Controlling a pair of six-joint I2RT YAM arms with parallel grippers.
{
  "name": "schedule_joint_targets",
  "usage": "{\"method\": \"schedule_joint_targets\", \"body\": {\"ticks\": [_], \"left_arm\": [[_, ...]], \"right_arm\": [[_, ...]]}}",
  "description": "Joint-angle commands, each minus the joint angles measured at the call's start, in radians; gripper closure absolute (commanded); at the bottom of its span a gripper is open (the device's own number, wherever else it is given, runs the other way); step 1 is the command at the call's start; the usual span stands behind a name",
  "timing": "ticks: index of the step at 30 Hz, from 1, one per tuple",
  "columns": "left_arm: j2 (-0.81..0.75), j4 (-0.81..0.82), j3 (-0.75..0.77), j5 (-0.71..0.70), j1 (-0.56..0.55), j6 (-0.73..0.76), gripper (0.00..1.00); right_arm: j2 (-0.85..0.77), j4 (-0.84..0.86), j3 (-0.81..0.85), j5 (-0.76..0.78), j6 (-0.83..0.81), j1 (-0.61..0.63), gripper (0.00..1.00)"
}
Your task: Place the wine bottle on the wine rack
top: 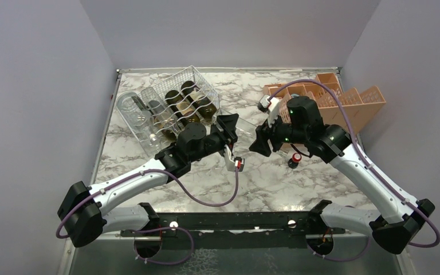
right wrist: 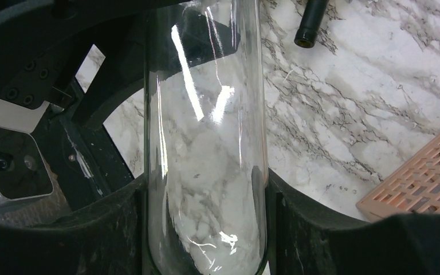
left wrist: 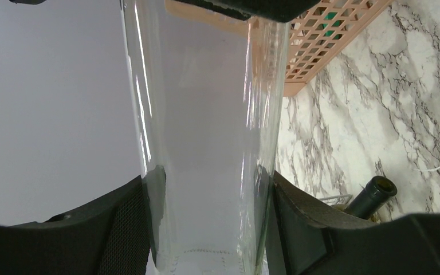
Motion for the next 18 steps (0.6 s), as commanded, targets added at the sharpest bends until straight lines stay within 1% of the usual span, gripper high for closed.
{"method": "schedule_joint_targets", "body": {"ticks": [1, 2, 3, 4, 6, 7, 13, 15, 18], "left_arm": [[-0.036, 0.139, 0.006, 0.023, -0.002, -0.023, 0.98], [-0.038, 0.146, 0.001, 0.017, -0.001, -0.025, 0.87], [-0.039, 0.154, -0.005, 0.012, -0.001, -0.032, 0.68], [-0.04, 0.163, -0.009, 0.004, -0.001, -0.041, 0.52], [-0.043, 0.168, -0.015, -0.004, -0.002, -0.058, 0.04], [-0.044, 0.168, -0.019, -0.007, -0.002, -0.063, 0.02], [-0.064, 0.176, -0.04, -0.047, -0.001, -0.108, 0.01], [-0.077, 0.182, -0.045, -0.065, -0.001, -0.155, 0.01], [-0.105, 0.212, -0.057, -0.104, 0.001, -0.272, 0.01]], "right_arm": [[0.014, 0.013, 0.022, -0.014, 0.024, 0.002, 0.83], [0.014, 0.016, 0.025, -0.009, 0.028, 0.003, 0.91], [0.012, 0.021, 0.027, -0.003, 0.03, 0.004, 0.97], [0.01, 0.027, 0.027, 0.004, 0.033, 0.004, 0.99], [0.002, 0.048, 0.027, 0.023, 0.042, 0.003, 0.99], [-0.004, 0.061, 0.025, 0.033, 0.046, 0.004, 0.99], [-0.029, 0.149, 0.006, 0.119, 0.092, 0.004, 0.99], [-0.021, 0.183, -0.002, 0.153, 0.108, 0.004, 0.99], [-0.002, 0.243, -0.002, 0.229, 0.149, 0.004, 0.99]]}}
